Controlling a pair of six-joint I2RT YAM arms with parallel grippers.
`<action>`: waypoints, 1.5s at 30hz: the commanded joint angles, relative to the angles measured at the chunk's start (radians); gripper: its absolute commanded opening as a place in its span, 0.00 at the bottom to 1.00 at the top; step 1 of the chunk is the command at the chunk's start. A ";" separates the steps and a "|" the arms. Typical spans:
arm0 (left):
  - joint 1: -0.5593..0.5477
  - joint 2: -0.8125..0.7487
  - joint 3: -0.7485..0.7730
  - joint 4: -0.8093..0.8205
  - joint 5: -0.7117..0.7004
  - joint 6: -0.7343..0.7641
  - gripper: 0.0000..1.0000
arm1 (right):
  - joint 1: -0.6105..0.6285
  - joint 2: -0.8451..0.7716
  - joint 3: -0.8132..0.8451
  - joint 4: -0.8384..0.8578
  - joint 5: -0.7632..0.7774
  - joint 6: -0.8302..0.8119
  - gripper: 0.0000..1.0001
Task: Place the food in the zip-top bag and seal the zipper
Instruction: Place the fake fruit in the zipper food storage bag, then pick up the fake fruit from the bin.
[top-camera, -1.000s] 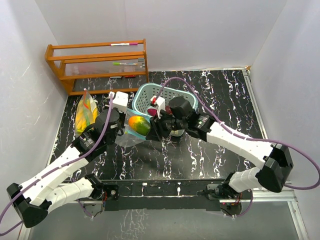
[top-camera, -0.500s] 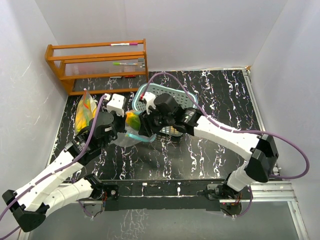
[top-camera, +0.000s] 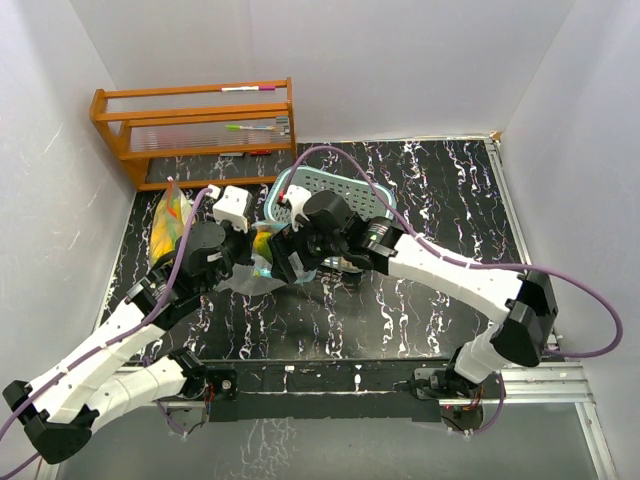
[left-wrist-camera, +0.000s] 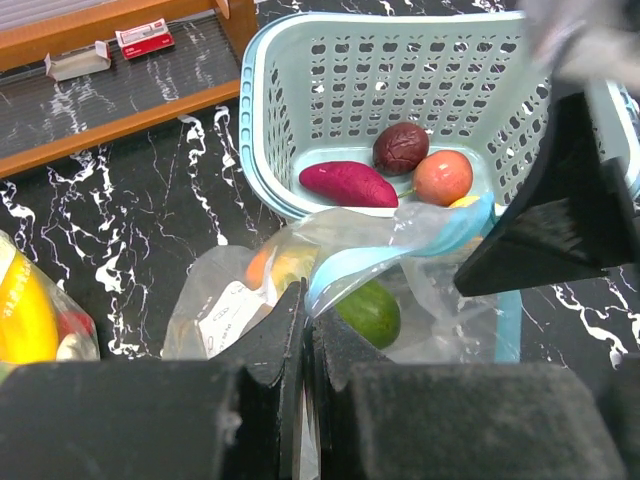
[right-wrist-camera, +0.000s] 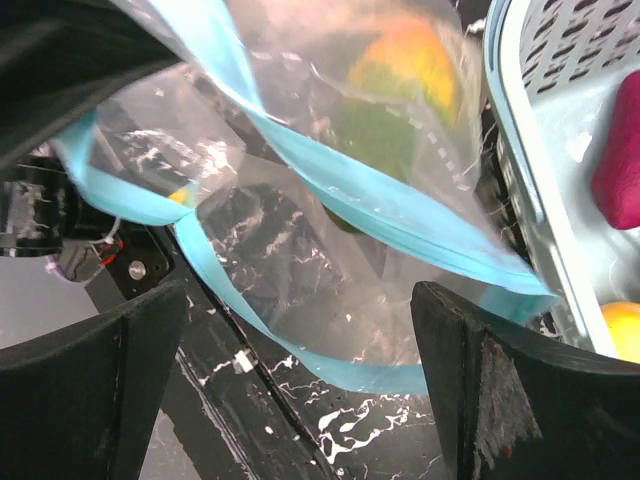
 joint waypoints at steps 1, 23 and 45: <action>0.005 -0.006 0.036 -0.019 -0.020 -0.014 0.00 | 0.000 -0.106 -0.006 0.053 0.028 0.010 0.98; 0.005 -0.096 0.134 -0.039 -0.334 0.069 0.00 | -0.331 0.033 0.049 -0.018 0.246 0.019 0.98; 0.005 -0.134 0.054 0.003 -0.297 0.104 0.00 | -0.336 0.410 0.022 -0.025 0.466 -0.024 0.94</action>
